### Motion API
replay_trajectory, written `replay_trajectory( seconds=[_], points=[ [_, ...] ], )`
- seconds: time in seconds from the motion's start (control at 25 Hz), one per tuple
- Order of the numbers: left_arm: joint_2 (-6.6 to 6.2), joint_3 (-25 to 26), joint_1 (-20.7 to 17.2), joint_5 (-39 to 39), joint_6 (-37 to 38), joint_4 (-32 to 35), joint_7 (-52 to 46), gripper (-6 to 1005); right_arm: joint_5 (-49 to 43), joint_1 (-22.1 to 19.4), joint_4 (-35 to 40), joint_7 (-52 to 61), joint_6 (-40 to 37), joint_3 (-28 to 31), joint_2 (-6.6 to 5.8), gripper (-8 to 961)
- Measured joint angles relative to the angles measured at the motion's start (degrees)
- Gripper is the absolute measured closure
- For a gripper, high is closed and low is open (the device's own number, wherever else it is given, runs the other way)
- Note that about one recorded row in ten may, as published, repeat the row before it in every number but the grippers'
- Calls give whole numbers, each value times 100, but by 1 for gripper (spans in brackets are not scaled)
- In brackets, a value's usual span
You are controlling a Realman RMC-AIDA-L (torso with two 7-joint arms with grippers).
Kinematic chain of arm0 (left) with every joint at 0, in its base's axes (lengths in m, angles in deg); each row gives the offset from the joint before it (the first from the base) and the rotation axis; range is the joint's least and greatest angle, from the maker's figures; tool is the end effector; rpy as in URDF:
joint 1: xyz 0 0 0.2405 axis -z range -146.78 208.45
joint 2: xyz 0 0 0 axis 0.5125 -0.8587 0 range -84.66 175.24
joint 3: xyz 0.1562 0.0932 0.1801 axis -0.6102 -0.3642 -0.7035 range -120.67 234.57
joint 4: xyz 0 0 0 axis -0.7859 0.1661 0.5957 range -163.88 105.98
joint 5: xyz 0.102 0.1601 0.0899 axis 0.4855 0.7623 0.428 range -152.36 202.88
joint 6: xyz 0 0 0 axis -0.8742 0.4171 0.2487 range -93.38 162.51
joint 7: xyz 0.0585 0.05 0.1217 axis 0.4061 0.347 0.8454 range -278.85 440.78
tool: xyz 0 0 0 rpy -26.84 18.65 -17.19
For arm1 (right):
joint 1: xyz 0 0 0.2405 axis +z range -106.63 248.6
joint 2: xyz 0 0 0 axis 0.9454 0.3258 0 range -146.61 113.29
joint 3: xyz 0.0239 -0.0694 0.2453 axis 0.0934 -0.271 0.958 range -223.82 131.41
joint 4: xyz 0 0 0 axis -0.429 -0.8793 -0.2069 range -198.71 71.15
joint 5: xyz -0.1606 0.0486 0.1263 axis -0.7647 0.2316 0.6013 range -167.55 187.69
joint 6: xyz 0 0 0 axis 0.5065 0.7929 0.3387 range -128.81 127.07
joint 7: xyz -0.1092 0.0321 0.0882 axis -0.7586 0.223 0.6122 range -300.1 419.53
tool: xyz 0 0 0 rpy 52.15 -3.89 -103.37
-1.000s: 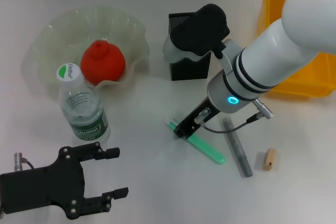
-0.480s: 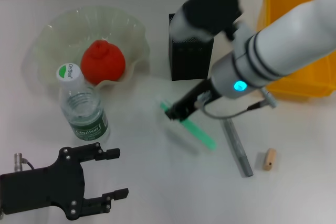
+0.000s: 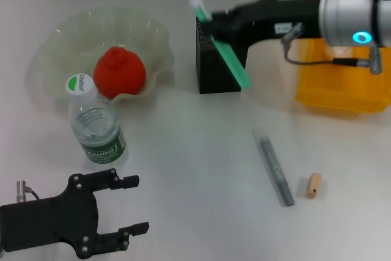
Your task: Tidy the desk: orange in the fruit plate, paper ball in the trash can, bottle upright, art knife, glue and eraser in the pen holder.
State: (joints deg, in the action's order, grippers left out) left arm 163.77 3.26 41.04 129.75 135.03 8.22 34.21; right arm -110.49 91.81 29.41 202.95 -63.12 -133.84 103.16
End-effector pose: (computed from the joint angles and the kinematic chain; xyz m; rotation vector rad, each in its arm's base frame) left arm -0.3116 0.2064 -0.0156 -2.8141 -0.1355 -0.7805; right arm 0.1009 0.3428 0.0036 -2.5705 0.7039 0.4432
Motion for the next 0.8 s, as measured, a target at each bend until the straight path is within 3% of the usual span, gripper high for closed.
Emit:
replay_trajectory(
  seconds=[0.12, 0.2, 0.24, 0.28, 0.32, 0.36, 0.4, 0.44, 0.48, 0.52, 0.56, 0.72, 0.8],
  points=[
    [0, 1, 16, 64, -5, -7, 0, 300, 1782, -380, -514, -1944, 768, 124, -25, 780],
    [0, 1, 16, 64, -5, -7, 0, 300, 2305, -427, -741, -2549, 943, 137, -26, 779],
    [0, 1, 30, 95, -7, -24, 0, 300, 3366, -435, -1366, -3817, 1155, 192, -25, 779],
    [0, 1, 36, 105, -9, -32, 0, 300, 3366, -435, -1366, -3817, 1155, 192, -25, 776],
    [0, 1, 36, 105, -9, -32, 0, 300, 4727, -304, -2252, -5339, 1204, 266, -24, 773],
    [0, 1, 43, 106, -10, -40, 0, 300, 4727, -304, -2252, -5339, 1204, 266, -24, 770],
    [0, 1, 55, 108, -14, -55, 0, 300, 5414, -205, -2685, -6073, 1169, 292, -25, 767],
    [0, 1, 64, 108, -22, -63, 0, 300, 6557, 74, -3601, -7179, 1011, 313, -40, 764],
    [0, 1, 71, 108, -30, -67, 0, 300, 6557, 74, -3601, -7179, 1011, 313, -40, 761],
    [2, 1, 80, 110, -45, -70, 0, 300, 7339, 404, -4423, -7953, 803, 346, -47, 758],
    [6, 0, 86, 113, -59, -76, 0, 300, 7339, 404, -4423, -7953, 803, 346, -47, 755],
    [7, -1, 90, 116, -64, -88, 0, 300, 7686, 1121, -5798, -8546, 628, 434, -44, 743],
    [8, -1, 97, 116, -66, -102, 0, 300, 7670, 1252, -6012, -8631, 627, 435, -40, 737]
  ],
)
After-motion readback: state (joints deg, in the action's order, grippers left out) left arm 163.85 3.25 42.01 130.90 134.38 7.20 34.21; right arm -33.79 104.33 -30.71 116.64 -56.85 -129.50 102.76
